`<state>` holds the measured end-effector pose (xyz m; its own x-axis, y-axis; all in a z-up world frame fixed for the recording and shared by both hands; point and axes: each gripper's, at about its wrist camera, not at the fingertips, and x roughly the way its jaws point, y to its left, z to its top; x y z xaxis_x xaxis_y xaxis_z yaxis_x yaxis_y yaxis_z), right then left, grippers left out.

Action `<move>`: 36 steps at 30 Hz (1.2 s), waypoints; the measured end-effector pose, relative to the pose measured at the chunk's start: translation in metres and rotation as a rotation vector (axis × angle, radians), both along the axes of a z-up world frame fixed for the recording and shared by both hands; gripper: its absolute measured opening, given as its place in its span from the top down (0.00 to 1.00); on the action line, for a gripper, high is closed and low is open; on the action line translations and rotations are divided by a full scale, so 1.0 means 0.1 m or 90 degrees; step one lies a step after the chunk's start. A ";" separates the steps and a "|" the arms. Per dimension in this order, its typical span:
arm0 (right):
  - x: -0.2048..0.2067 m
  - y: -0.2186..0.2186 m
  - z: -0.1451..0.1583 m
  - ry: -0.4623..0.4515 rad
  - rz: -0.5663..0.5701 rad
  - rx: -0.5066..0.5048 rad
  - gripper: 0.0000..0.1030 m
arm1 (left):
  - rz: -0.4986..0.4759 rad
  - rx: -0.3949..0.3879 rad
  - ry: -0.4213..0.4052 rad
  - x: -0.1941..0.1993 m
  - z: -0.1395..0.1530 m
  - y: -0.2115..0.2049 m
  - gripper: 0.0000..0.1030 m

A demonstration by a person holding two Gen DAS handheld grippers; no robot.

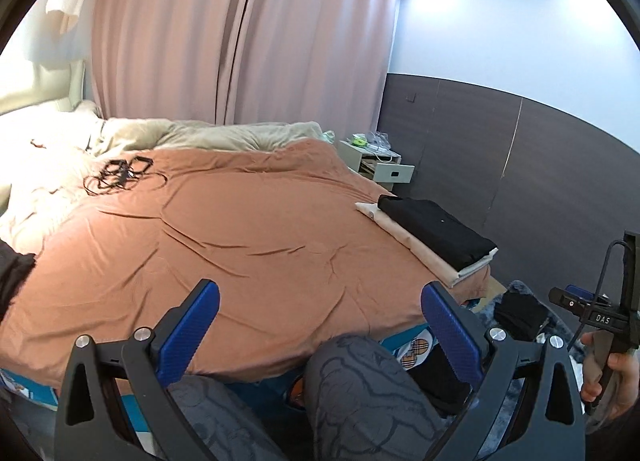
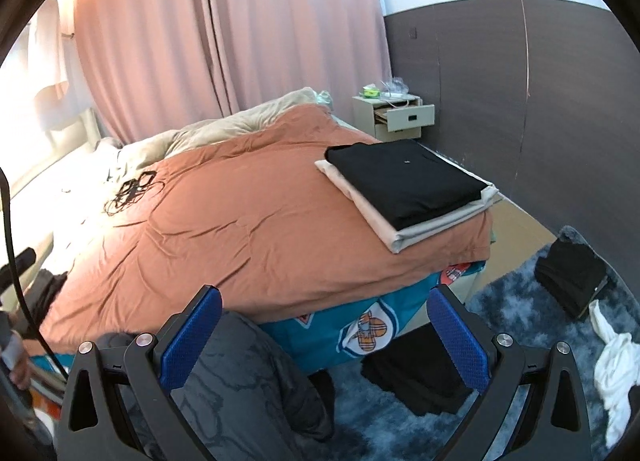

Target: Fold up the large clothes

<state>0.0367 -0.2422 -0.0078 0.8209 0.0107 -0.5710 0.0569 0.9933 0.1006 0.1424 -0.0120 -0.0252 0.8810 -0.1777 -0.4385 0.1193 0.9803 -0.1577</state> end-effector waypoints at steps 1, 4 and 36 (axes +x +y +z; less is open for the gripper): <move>-0.03 0.04 -0.02 -0.003 0.004 0.000 0.00 | 0.005 0.008 -0.007 -0.07 0.00 0.00 0.00; -0.15 0.13 -0.06 -0.018 0.014 0.000 0.00 | 0.009 0.021 -0.022 -0.25 -0.02 -0.02 0.00; -0.71 0.22 -0.17 -0.076 0.049 -0.029 0.00 | 0.047 0.034 -0.076 -1.12 -0.31 -0.13 0.00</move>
